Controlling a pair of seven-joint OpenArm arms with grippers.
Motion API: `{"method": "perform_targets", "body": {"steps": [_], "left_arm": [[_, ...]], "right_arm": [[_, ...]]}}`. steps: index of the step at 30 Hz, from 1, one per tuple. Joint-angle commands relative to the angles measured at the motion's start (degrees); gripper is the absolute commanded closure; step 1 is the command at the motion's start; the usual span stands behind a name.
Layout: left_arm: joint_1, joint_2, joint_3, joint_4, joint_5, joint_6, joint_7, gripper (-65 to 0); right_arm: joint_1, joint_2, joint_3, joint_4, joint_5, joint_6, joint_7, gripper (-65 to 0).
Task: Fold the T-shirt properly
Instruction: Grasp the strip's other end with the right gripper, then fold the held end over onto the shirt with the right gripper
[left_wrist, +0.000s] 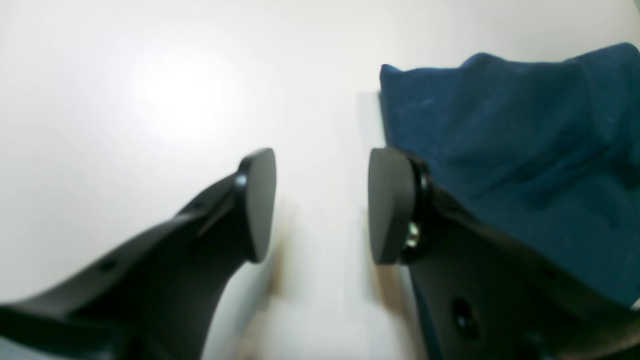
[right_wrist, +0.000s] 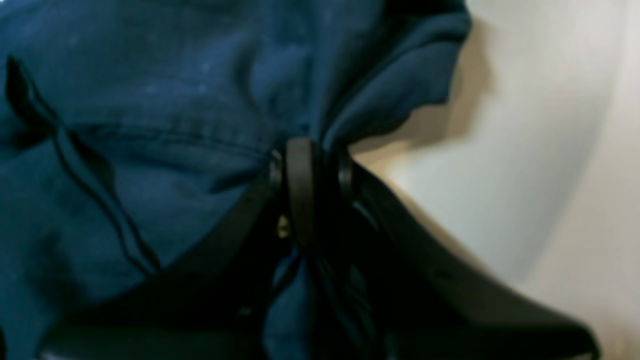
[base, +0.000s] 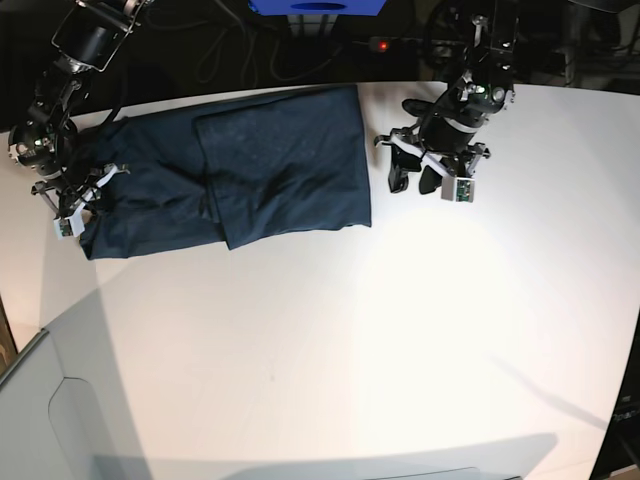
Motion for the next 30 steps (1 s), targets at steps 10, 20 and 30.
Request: {"method": "perform_targets", "body": {"steps": [10, 20, 30], "left_arm": [[-4.08, 3.82, 0.34, -6.66, -0.29, -0.34, -0.87, -28.6], [-5.84, 4.17, 1.58, -7.63, -0.29, -0.34, -0.87, -28.6], [-6.99, 4.17, 4.30, -8.42, -0.12, -0.16, -0.87, -28.6]], "right_arm": [[-6.39, -4.39, -4.45, 22.35, -2.17, 1.41, -4.04, 0.0], [-12.81, -7.74, -15.87, 36.95, -2.26, 1.41, -4.04, 0.0], [-13.60, -11.16, -37.50, 39.41, -2.44, 1.41, -3.87, 0.0]]}}
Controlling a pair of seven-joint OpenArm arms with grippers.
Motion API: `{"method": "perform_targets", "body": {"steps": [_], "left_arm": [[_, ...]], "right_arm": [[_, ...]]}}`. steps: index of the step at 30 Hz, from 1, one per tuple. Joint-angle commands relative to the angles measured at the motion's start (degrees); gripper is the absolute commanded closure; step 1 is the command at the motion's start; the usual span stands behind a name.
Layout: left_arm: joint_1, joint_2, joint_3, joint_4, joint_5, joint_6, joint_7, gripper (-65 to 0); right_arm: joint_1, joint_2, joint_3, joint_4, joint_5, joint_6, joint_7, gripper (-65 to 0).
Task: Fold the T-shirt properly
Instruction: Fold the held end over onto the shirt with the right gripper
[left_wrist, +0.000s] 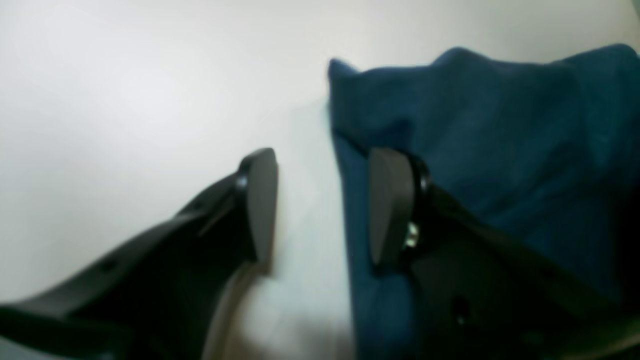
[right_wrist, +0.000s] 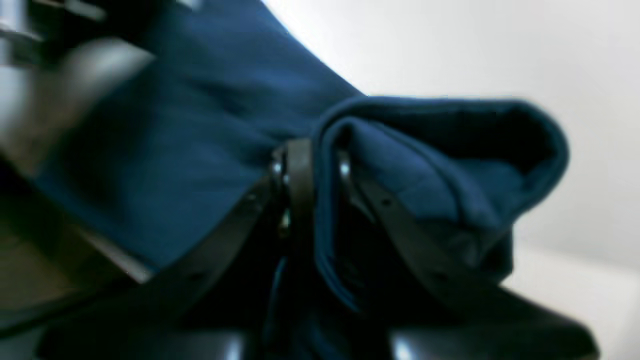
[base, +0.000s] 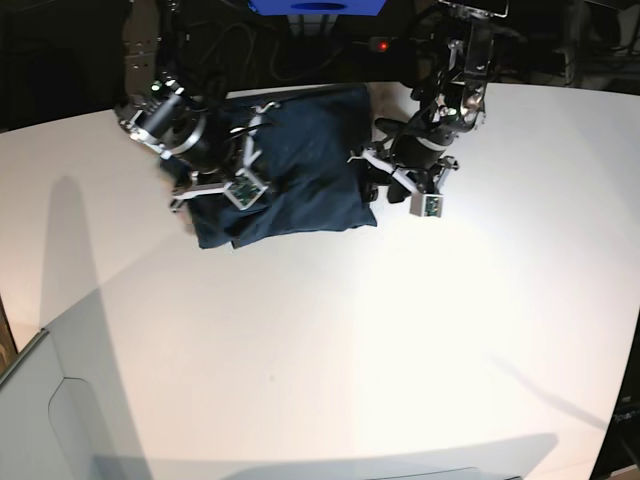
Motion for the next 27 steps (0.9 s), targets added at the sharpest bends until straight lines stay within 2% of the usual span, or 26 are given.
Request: {"method": "perform_targets", "body": {"steps": [1, 4, 8, 20, 27], "left_arm": [[-0.28, 0.01, -0.07, 0.17, -0.60, -0.18, -0.83, -28.6], [-0.36, 0.01, -0.07, -0.97, -0.60, -0.18, -0.83, -28.6], [-0.10, 0.01, -0.07, -1.24, -0.60, -0.10, -0.83, -28.6], [0.16, -0.07, -0.16, -1.24, -0.60, -0.10, -0.74, -28.6], [0.34, -0.51, -0.42, -0.62, -0.60, -0.01, -0.74, -28.7]], "right_arm": [[0.69, -0.39, -2.08, 0.92, 1.23, 1.06, 1.88, 0.0], [2.72, -0.39, -7.97, -1.19, 1.23, 0.05, 1.88, 0.0], [6.23, -0.74, -11.49, -6.38, 1.23, 0.05, 1.97, 0.0], [11.24, -3.03, -12.02, -12.09, 1.23, 0.05, 1.97, -0.1], [11.33, -3.12, -13.69, -12.36, 1.23, 0.05, 1.97, -0.2]]}}
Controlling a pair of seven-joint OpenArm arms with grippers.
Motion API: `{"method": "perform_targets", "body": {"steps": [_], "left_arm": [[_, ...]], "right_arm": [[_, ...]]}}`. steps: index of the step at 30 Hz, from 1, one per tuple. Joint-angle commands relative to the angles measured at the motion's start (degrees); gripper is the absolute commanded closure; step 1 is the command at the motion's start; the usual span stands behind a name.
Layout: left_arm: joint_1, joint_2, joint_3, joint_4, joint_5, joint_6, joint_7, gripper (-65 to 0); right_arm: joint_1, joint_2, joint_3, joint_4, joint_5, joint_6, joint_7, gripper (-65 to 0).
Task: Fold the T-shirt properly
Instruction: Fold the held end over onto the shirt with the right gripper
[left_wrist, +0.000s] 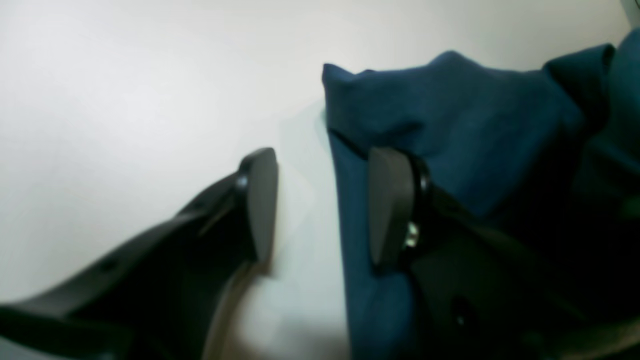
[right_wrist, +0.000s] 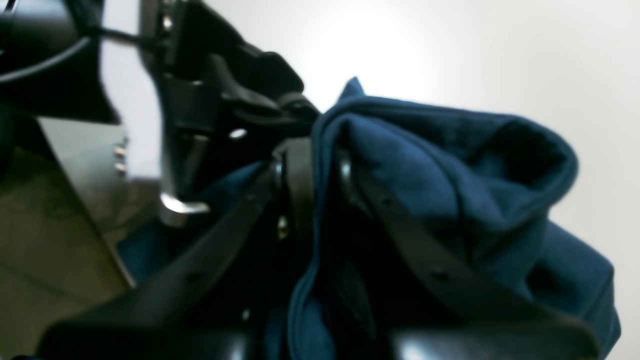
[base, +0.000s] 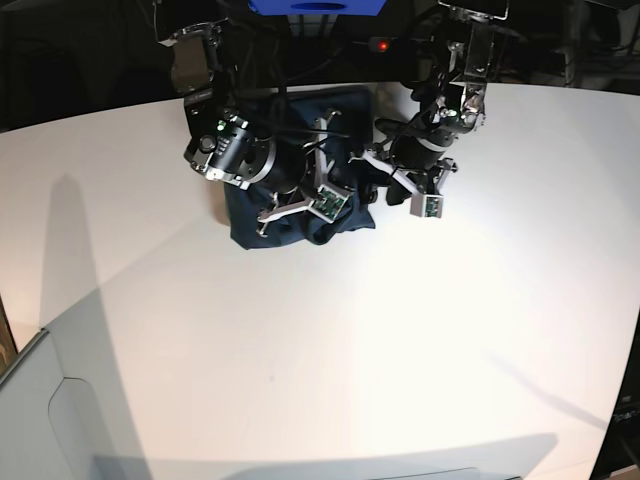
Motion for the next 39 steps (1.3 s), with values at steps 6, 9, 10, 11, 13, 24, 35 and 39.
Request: {"method": "perform_targets", "body": {"steps": [6, 9, 10, 11, 13, 24, 35, 39], "left_arm": [[1.33, -1.13, -0.36, 0.62, 0.01, 0.45, 0.92, -28.9], [1.33, -1.13, -0.36, 0.62, 0.01, 0.45, 0.92, -28.9], [1.33, -1.13, -0.27, 0.62, 0.01, 0.45, 0.92, -28.9], [1.33, -1.13, -0.27, 0.62, 0.01, 0.45, 0.92, -28.9], [1.33, -1.13, -0.27, 0.62, 0.01, 0.45, 0.92, -28.9], [2.47, -1.39, -0.36, 3.79, 0.01, 0.54, 0.92, -28.9], [7.31, -2.98, -4.58, 10.56, -0.07, 0.36, 0.92, -28.9], [9.59, -2.98, -7.48, 13.46, -0.07, 0.27, 0.92, -28.9]], "right_arm": [[0.42, -0.54, -0.49, 5.02, 1.41, 0.53, 1.38, -0.2], [0.69, -0.98, -0.93, 5.28, 1.50, 0.62, 1.38, -0.2], [0.77, -1.15, -1.54, 5.10, 1.50, 0.62, 1.38, -0.2], [0.77, -1.15, -2.16, 5.10, 1.50, 0.62, 1.38, -0.2], [0.77, -1.15, -3.56, 5.02, 1.32, 0.62, 1.38, -0.2], [2.45, 0.17, -4.62, 0.18, 1.32, 0.62, 1.47, -17.4], [0.16, 2.45, 0.48, 8.53, 1.32, 0.62, 1.38, -26.1], [-0.63, 2.89, 5.32, 9.85, 1.41, 0.62, 0.85, -27.1]]}}
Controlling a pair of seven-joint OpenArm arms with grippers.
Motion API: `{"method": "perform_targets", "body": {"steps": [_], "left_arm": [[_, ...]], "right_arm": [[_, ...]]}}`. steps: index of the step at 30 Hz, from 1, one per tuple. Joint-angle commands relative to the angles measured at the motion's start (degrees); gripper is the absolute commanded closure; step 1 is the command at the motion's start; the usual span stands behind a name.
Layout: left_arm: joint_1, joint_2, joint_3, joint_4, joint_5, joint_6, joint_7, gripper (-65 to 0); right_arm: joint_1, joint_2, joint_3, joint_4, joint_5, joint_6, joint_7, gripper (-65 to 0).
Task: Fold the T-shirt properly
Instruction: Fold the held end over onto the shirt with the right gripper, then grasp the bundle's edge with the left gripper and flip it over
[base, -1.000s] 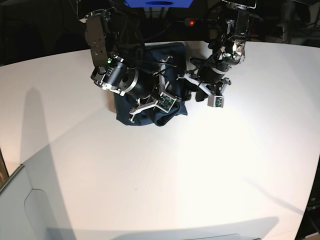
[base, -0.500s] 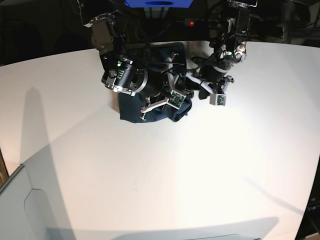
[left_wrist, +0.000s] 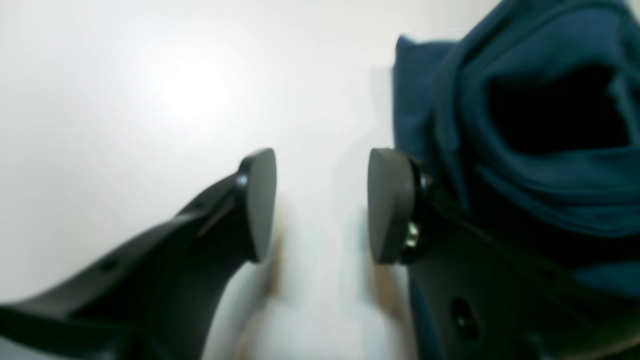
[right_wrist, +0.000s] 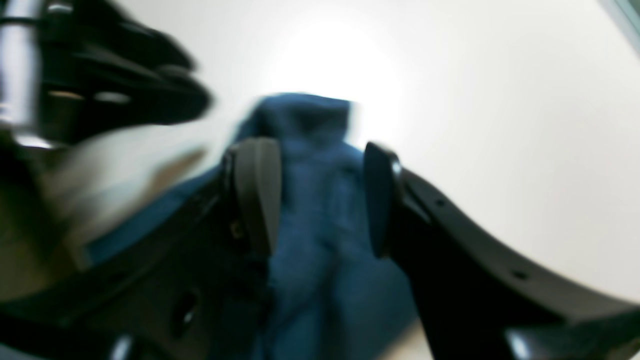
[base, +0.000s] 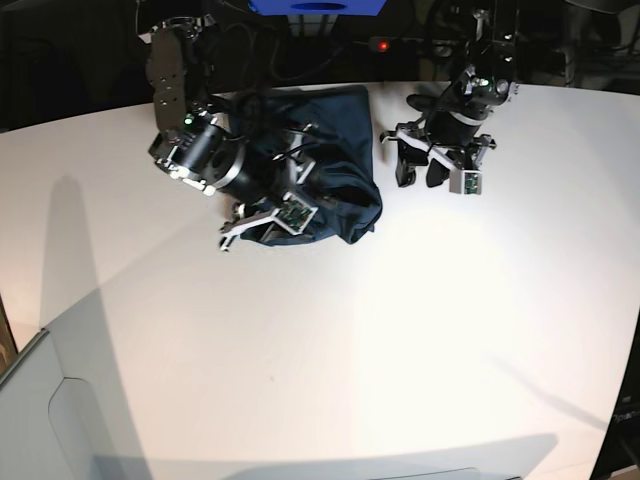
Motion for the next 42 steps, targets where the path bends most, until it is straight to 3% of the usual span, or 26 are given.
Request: {"method": "perform_targets", "body": {"steps": [1, 6, 13, 18, 23, 31, 42], "left_arm": [[0.79, -0.18, -1.14, 1.94, -0.27, -0.36, -1.00, -28.9], [2.72, 0.35, -7.74, 5.46, -0.27, -0.36, -1.00, -28.9], [2.99, 0.35, -14.07, 6.25, -0.27, -0.45, -1.00, -28.9], [2.90, 0.35, -15.30, 6.16, -0.27, -0.54, -1.00, -28.9], [2.81, 0.35, -15.30, 5.90, -0.27, -0.54, -1.00, -28.9], [2.90, -0.09, -15.47, 6.08, -0.27, -0.54, -1.00, -28.9], [2.99, 0.26, -24.35, 6.08, -0.27, -0.54, -1.00, -28.9]], "right_arm": [[-0.07, 0.31, 0.53, 1.09, 0.82, 0.58, 1.09, -27.9], [-3.58, 2.60, 0.97, 1.44, 0.91, 0.58, 1.18, -32.1], [-8.24, 2.78, 1.24, 2.05, 0.91, 0.58, 1.62, -37.9], [-9.82, 3.83, 0.27, 2.05, 0.99, 0.58, 1.18, -37.5], [-12.46, 5.33, -5.88, 2.05, 0.99, 0.58, 1.62, -37.8], [-12.29, 5.15, -8.79, 1.88, 0.99, 0.58, 1.53, -37.9], [-12.11, 5.24, -9.84, 1.61, 0.91, 0.58, 1.44, -37.9]]}}
